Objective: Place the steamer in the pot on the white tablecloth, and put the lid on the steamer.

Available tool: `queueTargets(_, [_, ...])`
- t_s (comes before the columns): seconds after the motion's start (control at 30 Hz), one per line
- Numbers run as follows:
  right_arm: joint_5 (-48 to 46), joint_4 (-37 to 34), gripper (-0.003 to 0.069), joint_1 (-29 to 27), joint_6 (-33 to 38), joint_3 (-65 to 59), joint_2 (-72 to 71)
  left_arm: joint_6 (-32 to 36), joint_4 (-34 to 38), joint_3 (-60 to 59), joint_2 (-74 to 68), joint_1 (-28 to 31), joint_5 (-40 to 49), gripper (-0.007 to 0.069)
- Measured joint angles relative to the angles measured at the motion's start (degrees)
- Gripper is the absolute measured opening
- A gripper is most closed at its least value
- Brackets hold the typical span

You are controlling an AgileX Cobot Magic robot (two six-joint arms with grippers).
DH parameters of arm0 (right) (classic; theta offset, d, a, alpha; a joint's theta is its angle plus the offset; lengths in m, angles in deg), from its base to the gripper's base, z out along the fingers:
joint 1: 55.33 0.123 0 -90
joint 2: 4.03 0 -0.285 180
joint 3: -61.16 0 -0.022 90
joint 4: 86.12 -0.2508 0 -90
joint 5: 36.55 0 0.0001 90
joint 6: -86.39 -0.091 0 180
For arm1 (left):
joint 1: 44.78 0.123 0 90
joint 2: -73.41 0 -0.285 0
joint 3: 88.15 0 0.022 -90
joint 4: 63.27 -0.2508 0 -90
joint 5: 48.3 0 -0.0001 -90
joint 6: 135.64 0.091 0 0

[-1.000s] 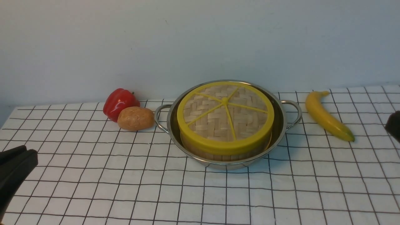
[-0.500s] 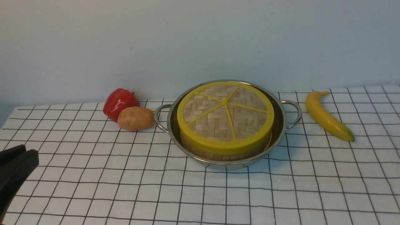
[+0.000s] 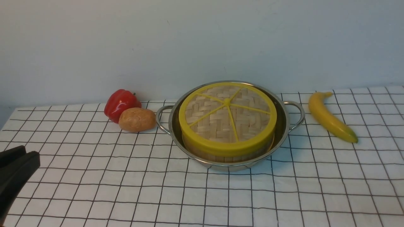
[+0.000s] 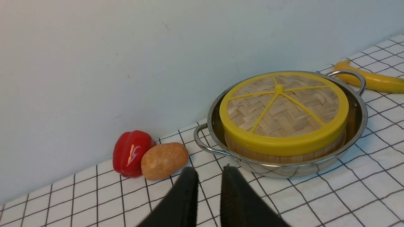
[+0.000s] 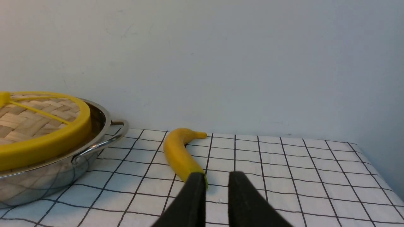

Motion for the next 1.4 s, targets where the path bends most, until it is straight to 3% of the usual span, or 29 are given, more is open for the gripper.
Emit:
queueTargets(0.9, [0.0, 0.0, 0.0202, 0.0, 0.0, -0.1, 0.0, 1.4, -2.4, 0.0, 0.1, 0.1, 0.0, 0.0158])
queueTargets(1.0, [0.0, 0.0, 0.0207, 0.0, 0.0, -0.1, 0.0, 1.8, -3.7, -0.1, 0.8, 2.9, 0.1, 0.0159])
queueTargets(1.2, [0.0, 0.0, 0.0222, 0.0, 0.0, -0.1, 0.0, -0.3, -4.4, -8.5, 6.9, 15.7, -0.1, 0.0177])
queueTargets(1.4, [0.0, 0.0, 0.0235, 0.0, 0.0, -0.1, 0.0, -2.7, -4.5, -19.0, 16.2, 21.2, -2.5, 0.0206])
